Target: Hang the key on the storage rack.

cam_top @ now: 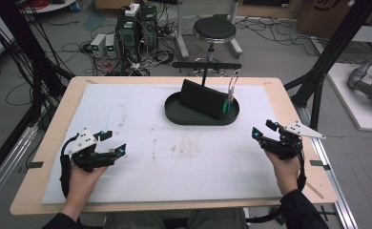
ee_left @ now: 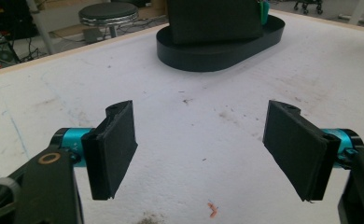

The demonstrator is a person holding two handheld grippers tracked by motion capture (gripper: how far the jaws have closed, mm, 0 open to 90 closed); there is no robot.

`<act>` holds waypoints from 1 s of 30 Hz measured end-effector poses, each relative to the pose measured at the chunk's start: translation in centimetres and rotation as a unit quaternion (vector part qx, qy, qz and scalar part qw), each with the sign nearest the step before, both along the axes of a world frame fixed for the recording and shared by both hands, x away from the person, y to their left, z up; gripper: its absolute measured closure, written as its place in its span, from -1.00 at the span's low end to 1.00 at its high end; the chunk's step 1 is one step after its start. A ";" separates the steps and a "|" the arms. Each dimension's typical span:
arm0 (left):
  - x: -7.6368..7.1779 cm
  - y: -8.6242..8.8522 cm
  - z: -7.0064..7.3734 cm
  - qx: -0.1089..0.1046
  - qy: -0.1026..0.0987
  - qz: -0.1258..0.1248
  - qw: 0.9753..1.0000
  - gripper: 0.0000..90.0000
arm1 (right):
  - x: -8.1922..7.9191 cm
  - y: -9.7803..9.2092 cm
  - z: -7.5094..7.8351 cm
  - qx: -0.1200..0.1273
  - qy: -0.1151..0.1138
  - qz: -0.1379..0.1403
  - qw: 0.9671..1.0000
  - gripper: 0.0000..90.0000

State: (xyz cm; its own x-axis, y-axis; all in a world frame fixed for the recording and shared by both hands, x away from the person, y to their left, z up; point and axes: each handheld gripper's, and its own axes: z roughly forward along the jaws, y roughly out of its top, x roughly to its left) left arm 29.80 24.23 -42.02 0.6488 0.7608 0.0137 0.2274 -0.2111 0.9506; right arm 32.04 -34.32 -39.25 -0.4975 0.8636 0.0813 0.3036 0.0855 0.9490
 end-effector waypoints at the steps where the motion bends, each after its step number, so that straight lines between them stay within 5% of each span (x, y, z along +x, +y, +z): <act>1: 0.0 0.0 0.0 0.000 -0.001 0.002 1.000 -0.43 | 0.0 0.0 0.0 -0.002 -0.001 -0.001 1.000 -0.33; 30: 0.9 -1.5 0.0 0.014 0.000 -0.011 1.000 -0.43 | -0.2 -1.4 -0.9 -0.021 0.024 -0.010 0.999 -0.35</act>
